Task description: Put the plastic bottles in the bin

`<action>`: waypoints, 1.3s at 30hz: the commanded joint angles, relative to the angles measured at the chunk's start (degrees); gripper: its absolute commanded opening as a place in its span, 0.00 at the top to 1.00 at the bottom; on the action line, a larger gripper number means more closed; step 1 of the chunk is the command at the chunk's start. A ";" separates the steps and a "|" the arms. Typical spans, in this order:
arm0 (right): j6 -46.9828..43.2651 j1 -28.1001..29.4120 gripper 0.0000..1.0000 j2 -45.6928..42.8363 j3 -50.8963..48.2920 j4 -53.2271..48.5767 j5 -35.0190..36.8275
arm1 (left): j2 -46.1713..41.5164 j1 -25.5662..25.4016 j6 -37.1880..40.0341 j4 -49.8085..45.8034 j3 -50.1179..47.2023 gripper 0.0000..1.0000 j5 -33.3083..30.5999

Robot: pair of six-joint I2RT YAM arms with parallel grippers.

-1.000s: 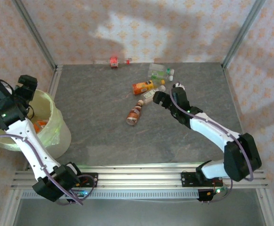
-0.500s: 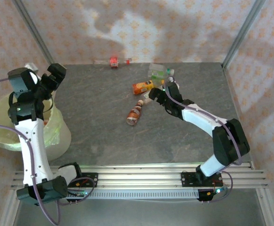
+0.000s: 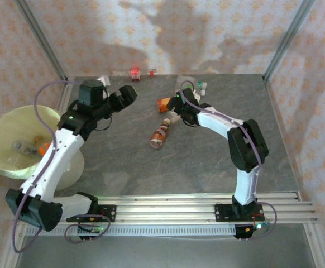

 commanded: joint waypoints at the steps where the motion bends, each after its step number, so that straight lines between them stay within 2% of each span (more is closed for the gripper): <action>1: 5.11 0.45 0.01 3.37 2.66 -3.24 4.02 | 1.86 -1.36 -2.07 2.85 -1.33 0.00 -4.46; 10: 4.82 0.80 0.01 11.57 10.89 -5.94 1.95 | 2.92 -2.38 -2.31 1.05 -2.27 0.00 -7.85; 14: 6.95 0.76 0.00 13.59 11.62 -7.40 3.70 | 2.73 -2.38 -3.13 -0.27 -2.45 0.00 -9.87; 20: 6.47 0.69 0.14 13.18 11.12 -7.04 5.55 | 3.03 -2.38 -3.02 -1.27 -2.21 0.00 -10.87; 25: 7.94 -0.28 0.23 9.96 6.24 -3.85 7.70 | 4.69 -2.38 -3.02 -1.65 -1.34 0.00 -10.21; 34: 5.08 -3.00 0.27 3.11 -3.69 -0.34 6.95 | 8.02 -2.44 -3.41 -0.98 0.77 0.00 -7.82; 39: -2.41 -3.64 0.30 -4.21 -13.68 11.24 1.99 | 9.49 -3.01 -3.27 0.12 1.55 0.00 -6.45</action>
